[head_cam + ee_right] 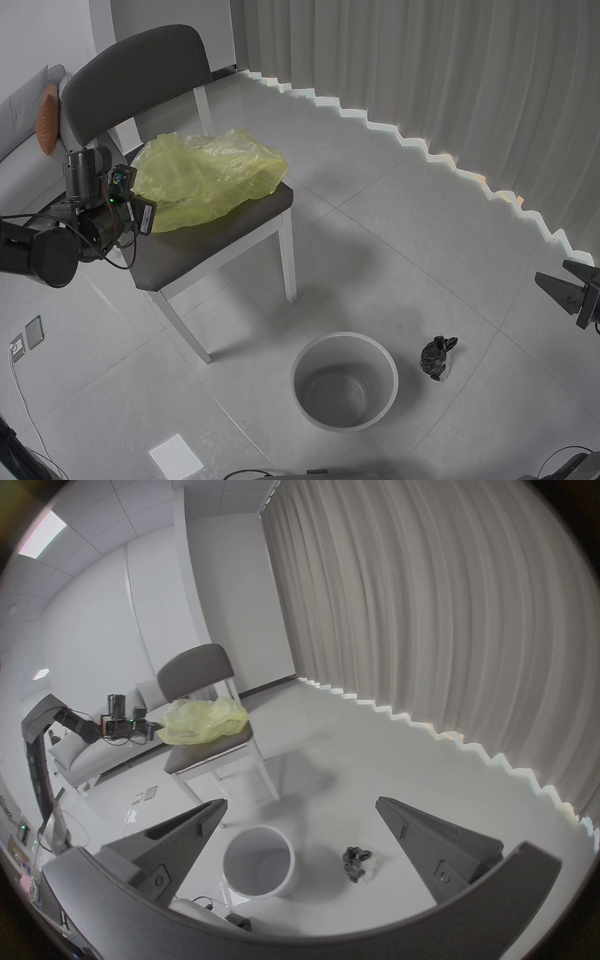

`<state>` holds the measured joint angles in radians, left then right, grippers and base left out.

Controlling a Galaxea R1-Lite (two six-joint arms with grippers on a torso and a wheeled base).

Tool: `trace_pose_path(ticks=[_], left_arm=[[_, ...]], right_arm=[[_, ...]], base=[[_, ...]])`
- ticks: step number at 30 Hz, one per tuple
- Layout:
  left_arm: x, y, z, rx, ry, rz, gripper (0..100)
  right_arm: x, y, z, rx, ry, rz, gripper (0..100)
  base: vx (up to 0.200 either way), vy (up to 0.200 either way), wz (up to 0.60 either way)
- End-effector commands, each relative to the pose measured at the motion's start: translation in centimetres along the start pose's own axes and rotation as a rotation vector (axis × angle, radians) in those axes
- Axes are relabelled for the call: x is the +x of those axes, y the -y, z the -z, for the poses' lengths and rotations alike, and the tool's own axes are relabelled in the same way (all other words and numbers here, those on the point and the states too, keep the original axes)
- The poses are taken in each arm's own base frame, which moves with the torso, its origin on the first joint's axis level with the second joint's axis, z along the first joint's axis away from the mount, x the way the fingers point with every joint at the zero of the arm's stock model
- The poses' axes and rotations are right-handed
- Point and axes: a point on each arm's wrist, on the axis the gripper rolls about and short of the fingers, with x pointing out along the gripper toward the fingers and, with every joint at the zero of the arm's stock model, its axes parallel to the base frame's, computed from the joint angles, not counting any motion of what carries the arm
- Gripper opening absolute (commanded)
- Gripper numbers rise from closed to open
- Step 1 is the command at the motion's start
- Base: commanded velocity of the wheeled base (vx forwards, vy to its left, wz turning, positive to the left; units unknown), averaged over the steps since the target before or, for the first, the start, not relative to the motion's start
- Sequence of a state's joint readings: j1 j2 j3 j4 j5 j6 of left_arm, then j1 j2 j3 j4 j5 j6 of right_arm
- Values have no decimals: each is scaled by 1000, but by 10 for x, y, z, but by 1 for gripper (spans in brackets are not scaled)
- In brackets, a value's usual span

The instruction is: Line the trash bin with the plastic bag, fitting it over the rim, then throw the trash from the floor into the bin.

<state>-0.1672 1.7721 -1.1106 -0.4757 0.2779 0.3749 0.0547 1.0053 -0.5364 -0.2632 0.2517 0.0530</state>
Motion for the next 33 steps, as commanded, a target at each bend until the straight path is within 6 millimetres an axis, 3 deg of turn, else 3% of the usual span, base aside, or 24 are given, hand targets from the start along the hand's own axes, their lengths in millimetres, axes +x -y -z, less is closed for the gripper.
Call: trace_pose_path(ticks=[1,4,7,12,25,30,33], left_arm=[[-62,-11,-67,-41,260,93,0],[-84,-16,-85,-39,353,195,0],[-123,-29,-106,9,510,432,0],[-167,-23,-125,38,499,594,0],[-187,8,-125,149,464,782,0],[-191,11,-127,157,481,802,0],[-195,10,-129,155,495,806,0]], right_arm=[[-4,-22,-10,-7,39,-154,100],[-1,-24,-17,-13,47,-167,100],[6,-26,-26,-18,50,-181,100],[16,-26,-36,-19,50,-184,100],[62,-25,-55,-6,12,-172,100],[83,-24,-63,-2,1,-172,100],[96,-23,-58,4,-35,-170,100]], base=[[0,0,0],[0,0,0],[0,0,0],[0,0,0],[0,0,0],[0,0,0],[0,0,0]])
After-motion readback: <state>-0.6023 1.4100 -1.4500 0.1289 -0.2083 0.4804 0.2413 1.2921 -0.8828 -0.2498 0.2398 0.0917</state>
